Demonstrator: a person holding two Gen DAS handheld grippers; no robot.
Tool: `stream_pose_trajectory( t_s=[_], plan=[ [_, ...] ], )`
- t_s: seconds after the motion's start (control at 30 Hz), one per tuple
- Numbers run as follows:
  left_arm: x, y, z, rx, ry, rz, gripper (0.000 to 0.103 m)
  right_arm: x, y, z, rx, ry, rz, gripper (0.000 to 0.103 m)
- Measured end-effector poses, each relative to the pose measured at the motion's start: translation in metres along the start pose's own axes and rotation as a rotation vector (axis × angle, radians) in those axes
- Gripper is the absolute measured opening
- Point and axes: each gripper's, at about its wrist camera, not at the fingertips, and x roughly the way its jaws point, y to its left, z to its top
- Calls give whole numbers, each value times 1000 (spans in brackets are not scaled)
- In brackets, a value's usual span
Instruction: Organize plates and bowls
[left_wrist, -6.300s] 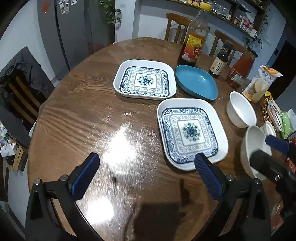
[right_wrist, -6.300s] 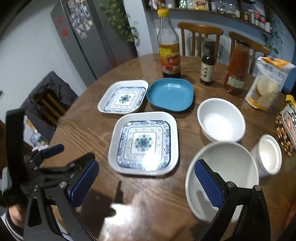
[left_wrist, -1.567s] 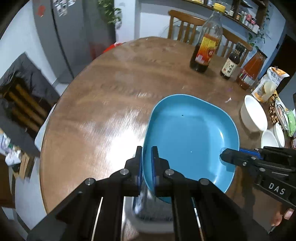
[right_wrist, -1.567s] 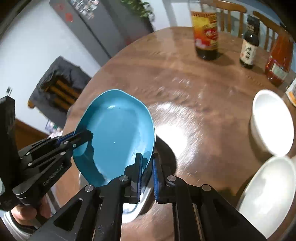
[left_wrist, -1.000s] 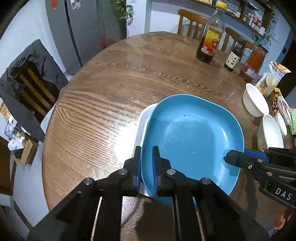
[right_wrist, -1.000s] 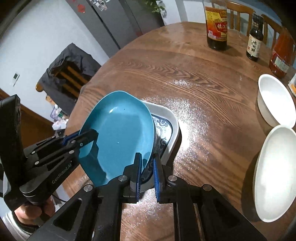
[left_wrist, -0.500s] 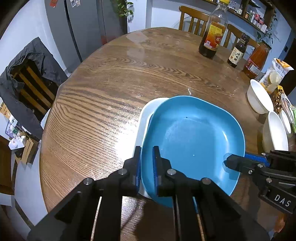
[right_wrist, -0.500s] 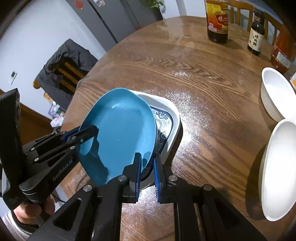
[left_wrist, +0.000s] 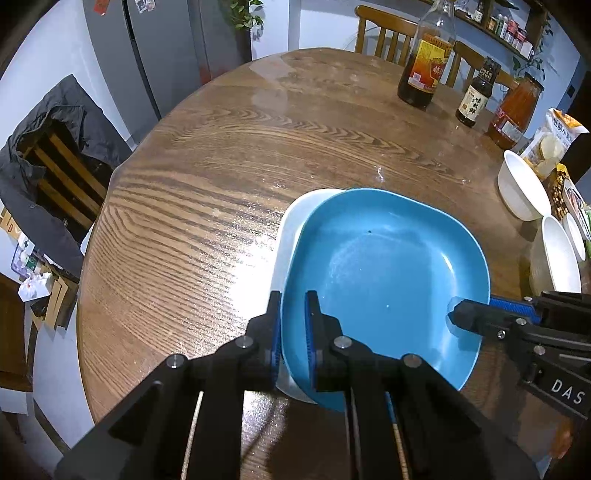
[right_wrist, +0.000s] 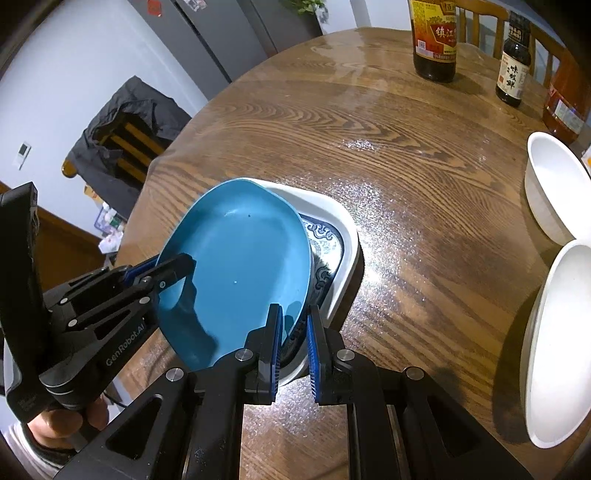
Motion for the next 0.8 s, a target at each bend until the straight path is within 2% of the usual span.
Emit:
stream_pose_trajectory(
  t_s=[0.8],
  plan=[
    [11,-4,4,7,34,4,11,6,-4,4,1,11,-11,13]
  ],
)
